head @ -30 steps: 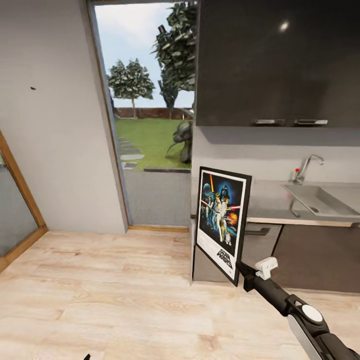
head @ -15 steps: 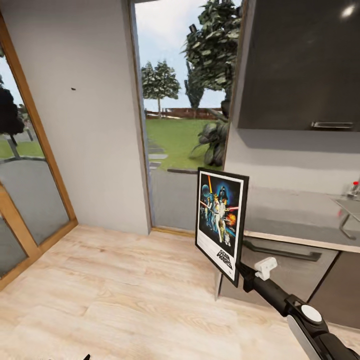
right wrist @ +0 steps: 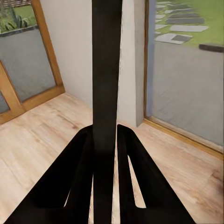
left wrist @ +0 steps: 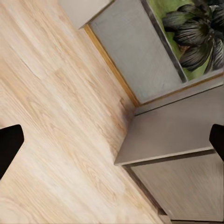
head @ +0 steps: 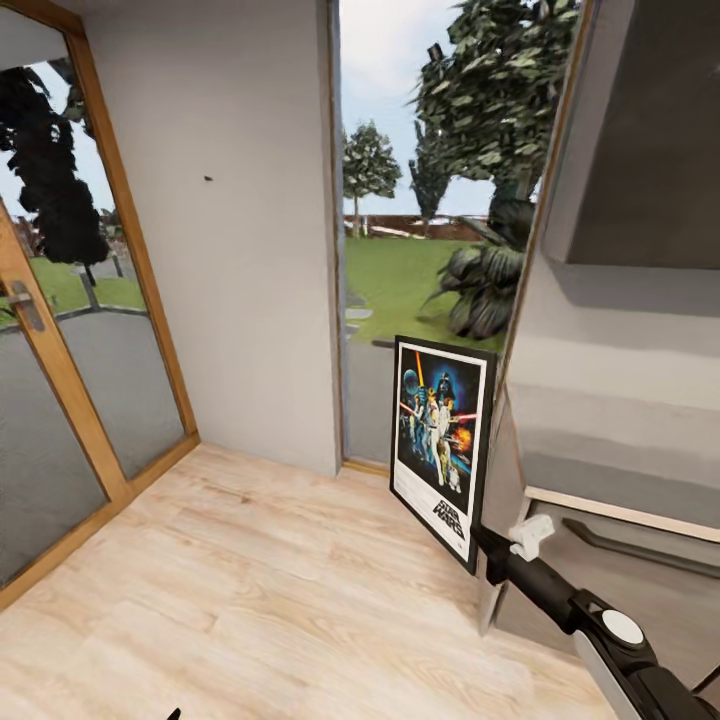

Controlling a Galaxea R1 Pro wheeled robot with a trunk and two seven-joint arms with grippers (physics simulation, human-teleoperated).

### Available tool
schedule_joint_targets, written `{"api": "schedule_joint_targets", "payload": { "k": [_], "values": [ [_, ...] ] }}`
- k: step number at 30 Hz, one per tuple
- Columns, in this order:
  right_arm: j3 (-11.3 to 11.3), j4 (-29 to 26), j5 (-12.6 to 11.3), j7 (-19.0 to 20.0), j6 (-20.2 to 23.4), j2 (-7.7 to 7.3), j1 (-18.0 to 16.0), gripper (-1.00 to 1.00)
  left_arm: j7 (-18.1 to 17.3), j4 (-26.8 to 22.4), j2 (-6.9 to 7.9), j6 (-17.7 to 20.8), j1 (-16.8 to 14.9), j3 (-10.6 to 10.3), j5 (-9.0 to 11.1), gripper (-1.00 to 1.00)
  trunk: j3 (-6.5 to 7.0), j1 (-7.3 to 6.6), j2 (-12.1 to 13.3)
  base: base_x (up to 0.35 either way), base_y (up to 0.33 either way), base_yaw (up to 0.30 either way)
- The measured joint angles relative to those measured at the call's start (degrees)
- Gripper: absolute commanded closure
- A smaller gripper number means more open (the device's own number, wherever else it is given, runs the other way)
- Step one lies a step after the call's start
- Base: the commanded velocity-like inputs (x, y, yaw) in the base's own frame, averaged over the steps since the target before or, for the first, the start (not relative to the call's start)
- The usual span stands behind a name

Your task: Pick up the poster from the kitchen countertop and hang it on one of the wall nails in the kitchen.

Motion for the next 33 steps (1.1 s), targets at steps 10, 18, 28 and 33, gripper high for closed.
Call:
{"api": "schedule_joint_targets", "payload": {
  "k": [10, 18, 28, 33],
  "values": [
    [0.02, 0.24, 0.00, -0.06, -0.05, 0.41, 0.00, 1.00, 0.01, -0.01, 0.00, 0.05, 0.00, 0.01, 0.01, -1.00, 0.00, 0.00, 0.00, 0.161, 0.262, 0.118],
    [0.03, 0.27, 0.00, -0.08, -0.05, 0.51, 0.00, 1.00, 0.03, -0.01, 0.00, 0.00, 0.00, 0.00, 0.01, -1.00, 0.00, 0.00, 0.00, 0.159, 0.264, 0.278],
    [0.03, 0.27, 0.64, -0.15, -0.05, 0.50, -0.01, 1.00, 0.80, -0.44, -0.16, -0.02, 0.01, -1.22, -0.34, -1.00, 0.00, 0.01, 0.00, 0.159, 0.224, 0.289],
    [0.04, 0.26, 3.83, -0.17, -0.05, 1.01, -0.01, 1.00, 7.03, -3.58, -1.40, 0.06, 0.01, -2.21, -2.03, -1.00, 0.00, 0.02, 0.01, 0.027, 0.034, 0.290]
  ]
}}
